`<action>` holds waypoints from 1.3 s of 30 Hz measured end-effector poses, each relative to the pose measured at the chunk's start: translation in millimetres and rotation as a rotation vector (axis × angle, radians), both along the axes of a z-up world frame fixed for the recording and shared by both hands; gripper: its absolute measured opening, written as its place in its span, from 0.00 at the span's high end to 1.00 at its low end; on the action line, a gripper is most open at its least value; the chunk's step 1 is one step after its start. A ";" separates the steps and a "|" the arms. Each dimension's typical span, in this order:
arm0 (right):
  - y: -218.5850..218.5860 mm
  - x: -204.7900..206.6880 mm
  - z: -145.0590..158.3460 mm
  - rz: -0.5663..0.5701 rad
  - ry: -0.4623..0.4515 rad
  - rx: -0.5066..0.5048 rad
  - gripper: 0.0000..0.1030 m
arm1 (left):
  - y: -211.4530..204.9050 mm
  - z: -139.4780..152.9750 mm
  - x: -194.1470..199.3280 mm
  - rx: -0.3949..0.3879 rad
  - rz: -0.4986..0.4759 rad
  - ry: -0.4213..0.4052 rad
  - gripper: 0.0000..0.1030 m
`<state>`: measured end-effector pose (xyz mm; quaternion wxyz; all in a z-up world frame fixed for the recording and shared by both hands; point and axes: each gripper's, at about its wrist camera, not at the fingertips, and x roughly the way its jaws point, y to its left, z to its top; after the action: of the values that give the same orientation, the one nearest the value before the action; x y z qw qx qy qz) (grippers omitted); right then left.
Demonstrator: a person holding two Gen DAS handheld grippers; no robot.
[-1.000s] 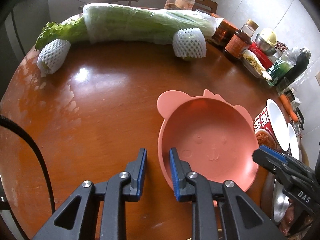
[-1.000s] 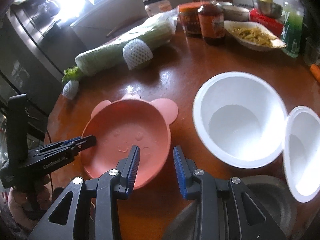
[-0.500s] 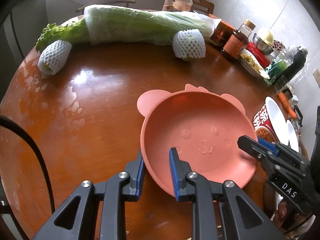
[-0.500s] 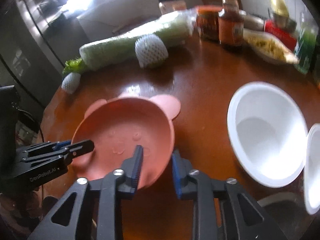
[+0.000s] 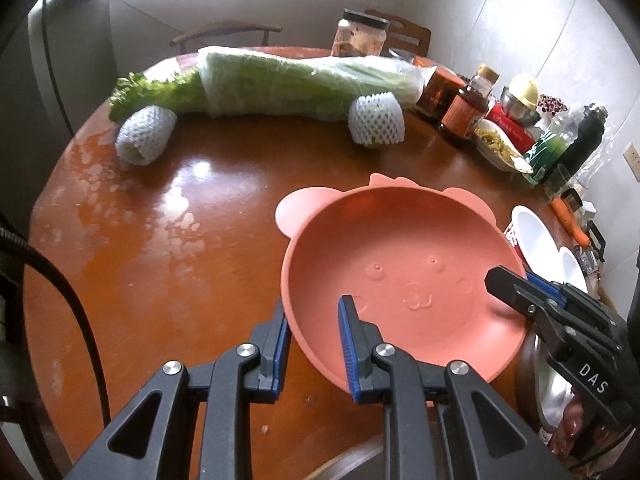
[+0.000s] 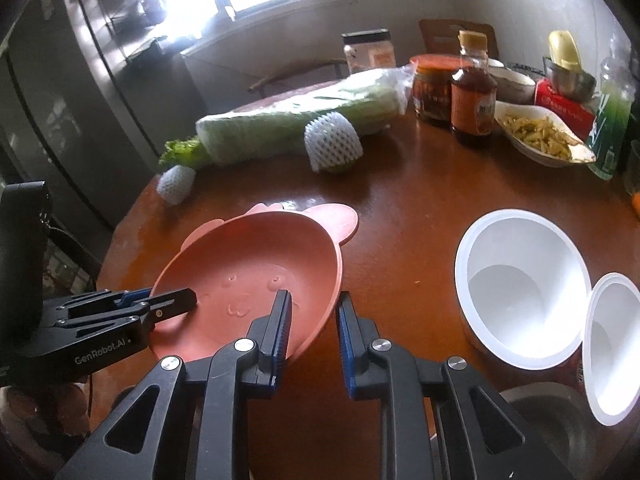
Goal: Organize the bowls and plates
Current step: 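Lift the pink plate with the left tool over the tray stack, then lower the pink plate with the left tool onto the yellow plate stack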
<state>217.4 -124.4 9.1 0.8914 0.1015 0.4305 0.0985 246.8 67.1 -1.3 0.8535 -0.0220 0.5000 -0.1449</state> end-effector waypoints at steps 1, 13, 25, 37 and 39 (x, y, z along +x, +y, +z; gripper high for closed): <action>0.7 -2.2 2.7 0.003 -0.007 0.002 0.78 | 0.5 2.7 -2.6 0.002 0.003 -0.006 0.77; 16.1 -39.2 26.8 0.057 -0.079 0.026 0.78 | 17.8 34.3 -52.0 0.014 0.060 -0.092 0.77; 26.4 -81.7 44.0 0.098 -0.134 0.026 0.78 | 25.1 55.1 -104.0 0.028 0.082 -0.158 0.77; 32.2 -119.6 52.4 0.159 -0.174 0.012 0.78 | 28.1 54.5 -153.4 0.047 0.124 -0.187 0.77; 33.2 -124.3 50.6 0.172 -0.171 0.010 0.78 | 26.4 53.0 -160.1 0.060 0.131 -0.194 0.77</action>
<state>93.1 -91.1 59.7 0.9126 0.0598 0.3596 0.1851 86.8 93.5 51.8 0.9059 -0.0152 0.4165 -0.0752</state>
